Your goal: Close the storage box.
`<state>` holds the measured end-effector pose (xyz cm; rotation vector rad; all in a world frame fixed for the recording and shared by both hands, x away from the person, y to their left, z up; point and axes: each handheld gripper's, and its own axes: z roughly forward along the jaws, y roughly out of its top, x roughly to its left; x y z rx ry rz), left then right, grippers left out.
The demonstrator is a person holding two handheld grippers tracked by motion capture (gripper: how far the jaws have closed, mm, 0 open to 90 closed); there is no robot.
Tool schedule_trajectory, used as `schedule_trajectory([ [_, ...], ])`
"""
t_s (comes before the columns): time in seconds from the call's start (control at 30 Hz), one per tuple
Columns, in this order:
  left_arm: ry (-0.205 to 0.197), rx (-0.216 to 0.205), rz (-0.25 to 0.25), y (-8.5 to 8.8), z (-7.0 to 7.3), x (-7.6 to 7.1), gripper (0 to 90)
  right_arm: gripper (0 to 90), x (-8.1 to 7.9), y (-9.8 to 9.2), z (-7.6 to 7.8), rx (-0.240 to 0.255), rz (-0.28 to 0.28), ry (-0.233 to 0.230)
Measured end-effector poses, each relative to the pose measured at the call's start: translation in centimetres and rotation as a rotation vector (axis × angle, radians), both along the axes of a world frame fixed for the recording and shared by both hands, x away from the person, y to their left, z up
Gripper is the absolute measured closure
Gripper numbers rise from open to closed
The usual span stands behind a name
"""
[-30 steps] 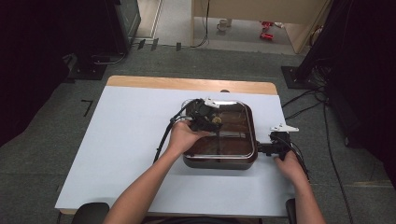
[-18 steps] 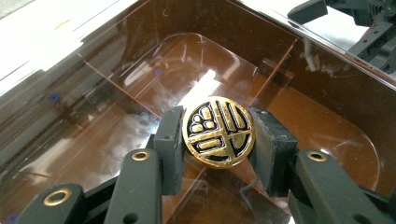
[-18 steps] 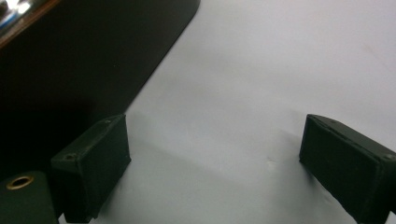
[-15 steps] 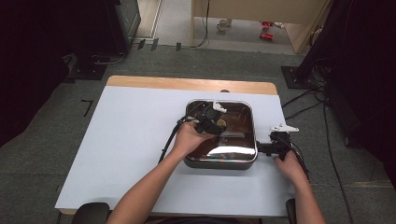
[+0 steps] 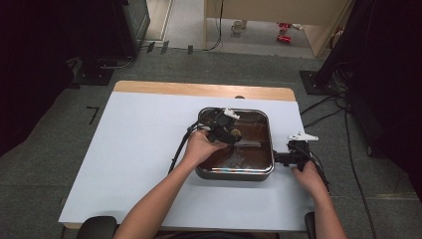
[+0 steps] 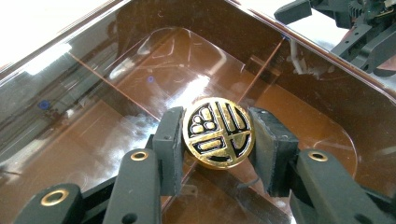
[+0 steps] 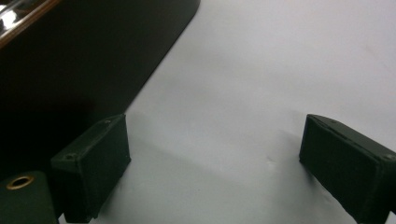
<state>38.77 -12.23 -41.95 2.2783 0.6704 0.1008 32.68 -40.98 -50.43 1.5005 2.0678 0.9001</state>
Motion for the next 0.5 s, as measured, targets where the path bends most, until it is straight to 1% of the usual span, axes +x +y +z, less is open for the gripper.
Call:
schedule_trajectory([
  [0.03,-0.014,0.005,-0.001,0.0,0.1,-0.1,57.8,8.0,0.0,0.0,0.0,0.000,0.001,0.000],
  [0.1,-0.046,-0.004,0.006,0.1,0.3,-0.2,51.6,8.0,0.0,0.0,0.0,0.000,0.000,0.000],
  [0.17,-0.067,-0.009,0.014,0.4,0.6,-0.1,47.7,8.0,0.0,0.0,0.0,0.001,0.000,-0.001],
  [0.2,-0.064,-0.016,0.016,0.5,0.7,-0.1,45.9,8.0,0.0,0.0,0.0,0.001,0.000,-0.001],
  [0.23,-0.052,-0.025,0.016,0.7,0.8,0.0,44.1,8.0,0.0,0.0,0.0,0.001,0.000,-0.001],
  [0.27,-0.052,-0.025,0.016,0.7,0.8,0.0,42.6,8.0,0.0,0.0,0.0,0.001,0.000,-0.001],
  [0.3,-0.034,-0.038,0.017,1.0,1.0,0.1,40.9,8.0,0.0,0.0,0.0,0.001,0.000,-0.001],
  [0.33,-0.034,-0.038,0.017,1.0,1.0,0.1,40.2,8.0,0.0,0.0,0.0,0.001,0.000,-0.001],
  [0.37,-0.031,-0.046,0.016,1.3,1.2,0.1,40.2,8.0,0.0,0.0,0.0,0.001,0.000,-0.001],
  [0.4,-0.034,-0.049,0.020,1.4,1.4,0.0,38.4,8.0,0.0,0.0,0.0,0.001,0.000,-0.001],
  [0.47,-0.066,-0.033,0.031,1.8,1.8,-0.3,37.6,8.0,0.0,0.0,0.0,0.001,0.000,0.000],
  [0.5,-0.084,-0.013,0.024,2.0,2.0,-0.4,32.2,8.0,0.0,0.0,0.0,0.000,0.001,-0.001],
])
